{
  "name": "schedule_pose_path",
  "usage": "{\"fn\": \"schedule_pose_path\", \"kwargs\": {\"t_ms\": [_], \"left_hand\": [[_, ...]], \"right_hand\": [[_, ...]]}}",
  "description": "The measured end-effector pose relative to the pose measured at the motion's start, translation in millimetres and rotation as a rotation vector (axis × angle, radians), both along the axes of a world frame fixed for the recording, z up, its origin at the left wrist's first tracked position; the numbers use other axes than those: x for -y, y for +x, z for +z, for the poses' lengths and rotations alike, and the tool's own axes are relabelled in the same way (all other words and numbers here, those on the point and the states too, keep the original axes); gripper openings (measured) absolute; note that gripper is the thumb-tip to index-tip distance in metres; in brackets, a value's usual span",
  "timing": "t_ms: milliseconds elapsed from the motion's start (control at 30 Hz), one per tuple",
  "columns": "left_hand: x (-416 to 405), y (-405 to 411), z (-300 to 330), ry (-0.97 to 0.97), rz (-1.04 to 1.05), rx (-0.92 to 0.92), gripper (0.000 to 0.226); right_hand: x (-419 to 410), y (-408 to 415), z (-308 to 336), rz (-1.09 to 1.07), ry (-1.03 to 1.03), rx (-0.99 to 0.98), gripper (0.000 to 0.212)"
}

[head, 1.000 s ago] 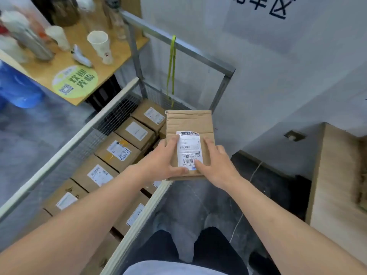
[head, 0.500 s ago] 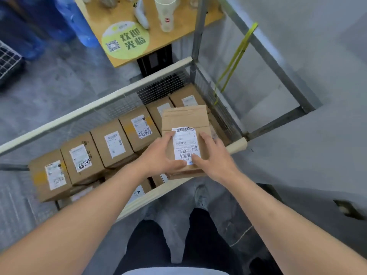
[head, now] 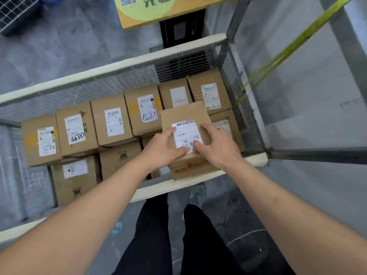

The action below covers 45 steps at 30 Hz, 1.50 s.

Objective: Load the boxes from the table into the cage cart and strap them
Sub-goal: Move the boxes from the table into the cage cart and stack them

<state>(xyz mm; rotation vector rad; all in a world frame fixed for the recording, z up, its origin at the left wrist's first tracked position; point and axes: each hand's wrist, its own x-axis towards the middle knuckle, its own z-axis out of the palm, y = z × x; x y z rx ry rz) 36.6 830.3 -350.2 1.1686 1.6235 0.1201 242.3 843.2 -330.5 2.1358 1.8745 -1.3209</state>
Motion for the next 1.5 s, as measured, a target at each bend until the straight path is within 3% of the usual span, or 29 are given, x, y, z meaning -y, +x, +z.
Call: {"fn": "schedule_pose_path", "kwargs": {"t_ms": [233, 433, 733, 900, 1167, 1367, 1500], "left_hand": [[-23, -6, -53, -0.143, 0.129, 0.101, 0.072], [-29, -5, -83, -0.191, 0.187, 0.135, 0.066], [-20, 6, -123, -0.186, 0.055, 0.025, 0.09], [-7, 29, -156, -0.167, 0.005, -0.033, 0.118], [9, 41, -209, -0.08, -0.119, -0.184, 0.137], [2, 27, -234, 0.022, -0.246, -0.235, 0.146], [-4, 25, -224, 0.135, -0.435, -0.446, 0.138]], "right_hand": [[-34, -14, -52, 0.024, -0.098, 0.05, 0.07], [-54, -17, -74, 0.037, -0.177, 0.05, 0.07], [-48, -7, -121, 0.058, -0.282, -0.014, 0.071], [-34, 0, -159, 0.156, -0.358, 0.076, 0.089], [-19, -2, -197, 0.36, -0.452, 0.189, 0.112], [-26, -9, -215, 0.399, -0.461, 0.211, 0.103], [-25, -15, -217, 0.472, -0.212, 0.296, 0.087]]}}
